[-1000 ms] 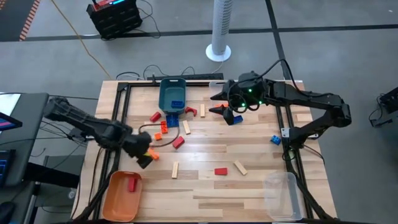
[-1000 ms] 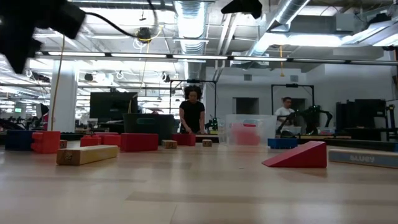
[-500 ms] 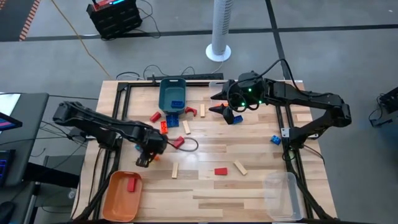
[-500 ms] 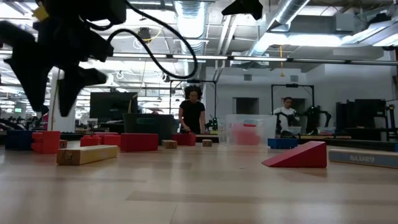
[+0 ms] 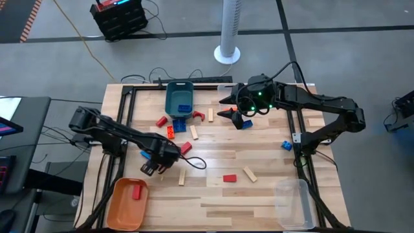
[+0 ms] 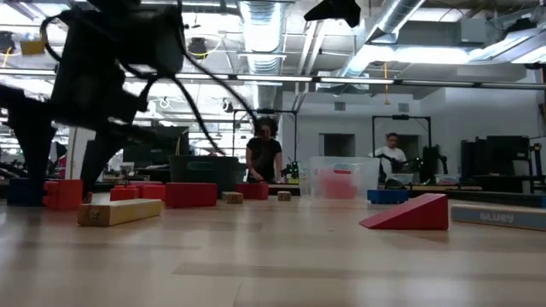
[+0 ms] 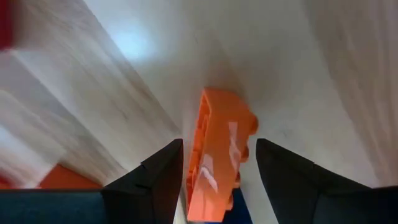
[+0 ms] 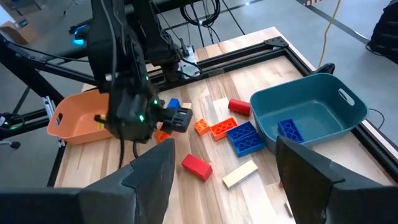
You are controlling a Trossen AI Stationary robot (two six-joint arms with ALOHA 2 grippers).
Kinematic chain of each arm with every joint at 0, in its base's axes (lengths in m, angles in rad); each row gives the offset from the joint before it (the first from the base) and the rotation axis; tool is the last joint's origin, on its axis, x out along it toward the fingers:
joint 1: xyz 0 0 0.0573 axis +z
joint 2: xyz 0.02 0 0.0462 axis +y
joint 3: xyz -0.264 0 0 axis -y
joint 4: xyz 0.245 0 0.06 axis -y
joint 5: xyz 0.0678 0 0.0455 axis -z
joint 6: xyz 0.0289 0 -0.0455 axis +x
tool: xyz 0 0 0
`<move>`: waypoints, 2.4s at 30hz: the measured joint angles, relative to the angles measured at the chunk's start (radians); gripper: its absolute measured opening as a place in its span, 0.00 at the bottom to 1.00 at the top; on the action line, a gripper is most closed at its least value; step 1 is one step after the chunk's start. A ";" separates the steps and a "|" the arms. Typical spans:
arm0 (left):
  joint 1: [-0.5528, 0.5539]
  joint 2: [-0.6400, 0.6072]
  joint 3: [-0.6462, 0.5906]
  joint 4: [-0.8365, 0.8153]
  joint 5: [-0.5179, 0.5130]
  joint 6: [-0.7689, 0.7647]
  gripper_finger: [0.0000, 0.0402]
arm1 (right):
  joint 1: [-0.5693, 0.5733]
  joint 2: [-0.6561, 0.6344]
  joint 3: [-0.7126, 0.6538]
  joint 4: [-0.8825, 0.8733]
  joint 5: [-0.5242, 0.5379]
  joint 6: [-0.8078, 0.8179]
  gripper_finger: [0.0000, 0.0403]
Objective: Sort blocks
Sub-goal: Put the orange game piece into the top transparent bin
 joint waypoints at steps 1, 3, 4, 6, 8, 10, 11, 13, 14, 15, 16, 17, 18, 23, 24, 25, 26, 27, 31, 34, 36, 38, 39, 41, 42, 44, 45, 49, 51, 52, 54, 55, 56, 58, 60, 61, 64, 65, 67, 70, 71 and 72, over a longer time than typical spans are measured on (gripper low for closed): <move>0.000 0.014 0.000 -0.002 -0.003 0.003 0.47 | 0.000 0.000 0.000 0.000 0.000 0.000 0.67; 0.000 0.036 0.000 -0.001 -0.008 0.000 0.42 | 0.000 0.000 0.000 0.000 0.000 0.000 0.67; 0.000 0.042 0.000 -0.002 -0.008 -0.013 0.38 | 0.000 0.000 0.000 0.000 0.000 0.000 0.67; 0.000 0.043 0.000 -0.008 -0.009 -0.049 0.29 | 0.000 0.000 0.000 -0.004 0.000 0.000 0.67; 0.000 0.040 0.008 -0.027 -0.009 -0.090 0.21 | -0.001 0.000 0.000 -0.012 0.000 -0.001 0.67; 0.000 0.025 0.028 -0.052 -0.008 -0.127 0.20 | -0.004 0.000 0.000 -0.032 0.000 -0.008 0.67; 0.005 0.014 0.043 -0.060 -0.006 -0.144 0.20 | -0.008 0.000 0.000 -0.047 0.000 -0.012 0.67; 0.017 -0.021 0.066 -0.058 0.001 -0.170 0.20 | -0.018 0.000 0.000 -0.082 0.000 -0.019 0.67; 0.027 -0.042 0.077 -0.053 0.001 -0.187 0.20 | -0.024 -0.001 0.000 -0.103 0.000 -0.019 0.67; 0.039 -0.065 0.086 -0.046 0.000 -0.204 0.20 | -0.032 -0.005 0.000 -0.130 0.000 -0.019 0.67; 0.055 -0.091 0.093 -0.035 0.001 -0.222 0.20 | -0.039 -0.012 0.000 -0.167 0.000 -0.019 0.67; 0.072 -0.114 0.097 -0.021 0.000 -0.245 0.20 | -0.046 -0.021 0.000 -0.208 0.000 -0.019 0.67; 0.091 -0.137 0.104 -0.009 -0.006 -0.273 0.20 | -0.051 -0.031 0.000 -0.246 0.000 -0.019 0.67; 0.205 -0.251 0.141 0.177 -0.071 -0.435 0.20 | -0.072 -0.067 -0.001 -0.447 0.078 -0.059 0.67; 0.229 -0.269 0.146 0.245 -0.076 -0.459 0.21 | -0.077 -0.068 -0.010 -0.450 0.084 -0.071 0.67; 0.253 -0.286 0.147 0.319 -0.078 -0.482 0.21 | -0.085 -0.071 -0.021 -0.442 0.084 -0.079 0.67; 0.278 -0.300 0.148 0.402 -0.079 -0.502 0.22 | -0.094 -0.078 -0.038 -0.423 0.082 -0.084 0.67; 0.301 -0.308 0.148 0.484 -0.079 -0.524 0.22 | -0.102 -0.081 -0.056 -0.400 0.077 -0.086 0.67; 0.380 -0.317 0.148 0.730 -0.074 -0.602 0.22 | -0.096 -0.081 -0.101 -0.264 0.016 -0.063 0.67; 0.415 -0.313 0.148 0.865 -0.041 -0.625 0.22 | -0.058 -0.081 -0.127 -0.044 -0.006 -0.063 0.67; 0.425 -0.287 0.151 0.967 -0.022 -0.626 0.23 | -0.041 -0.082 -0.135 0.080 -0.006 -0.064 0.67; 0.436 -0.278 0.148 1.012 0.001 -0.628 0.23 | -0.038 -0.081 -0.136 0.186 -0.003 -0.076 0.67; 0.437 -0.262 0.146 1.043 0.008 -0.636 0.23 | -0.039 -0.081 -0.136 0.229 -0.001 -0.085 0.67; 0.437 -0.232 0.153 1.142 0.034 -0.669 0.23 | -0.044 -0.072 -0.135 0.303 0.001 -0.094 0.67; 0.437 -0.226 0.150 1.151 0.049 -0.683 0.23 | -0.045 -0.068 -0.134 0.325 0.000 -0.093 0.67; 0.428 -0.189 0.156 1.216 0.064 -0.691 0.23 | -0.054 -0.063 -0.134 0.334 -0.023 -0.081 0.67; 0.424 -0.177 0.167 1.235 0.063 -0.691 0.23 | -0.058 -0.058 -0.134 0.340 -0.037 -0.070 0.67; 0.420 -0.122 0.245 1.232 0.113 -0.669 0.23 | -0.067 -0.046 -0.134 0.338 -0.082 -0.037 0.67; 0.420 -0.095 0.280 1.207 0.147 -0.661 0.23 | -0.063 -0.036 -0.134 0.356 -0.084 -0.036 0.67; 0.420 -0.076 0.305 1.218 0.151 -0.654 0.23 | -0.061 -0.035 -0.134 0.359 -0.086 -0.032 0.67; 0.420 -0.053 0.335 1.204 0.158 -0.643 0.23 | -0.062 -0.034 -0.134 0.358 -0.105 -0.021 0.67; 0.419 -0.038 0.356 1.206 0.162 -0.637 0.23 | -0.063 -0.034 -0.134 0.362 -0.108 -0.015 0.67; 0.419 -0.028 0.375 1.219 0.165 -0.632 0.23 | -0.060 -0.034 -0.134 0.364 -0.110 -0.011 0.67; 0.419 -0.015 0.395 1.206 0.185 -0.627 0.23 | -0.051 -0.034 -0.134 0.375 -0.110 -0.009 0.67; 0.418 0.000 0.415 1.214 0.197 -0.620 0.23 | -0.051 -0.034 -0.134 0.378 -0.110 -0.007 0.67; 0.418 0.001 0.417 1.204 0.206 -0.617 0.23 | -0.051 -0.035 -0.134 0.377 -0.110 -0.007 0.67; 0.415 -0.001 0.423 1.200 0.211 -0.599 0.23 | -0.051 -0.034 -0.134 0.371 -0.110 -0.007 0.63; 0.415 -0.002 0.423 1.201 0.212 -0.598 0.23 | -0.051 -0.034 -0.134 0.369 -0.110 -0.007 0.61; 0.415 -0.004 0.423 1.200 0.211 -0.597 0.23 | -0.051 -0.035 -0.134 0.371 -0.110 -0.011 0.54; 0.416 -0.004 0.423 1.201 0.210 -0.598 0.24 | -0.053 -0.035 -0.134 0.365 -0.110 -0.018 0.41; 0.416 -0.004 0.423 1.200 0.211 -0.598 0.24 | -0.054 -0.035 -0.134 0.360 -0.110 -0.019 0.36; 0.415 -0.004 0.423 1.199 0.207 -0.602 0.24 | -0.055 -0.035 -0.134 0.355 -0.111 -0.019 0.31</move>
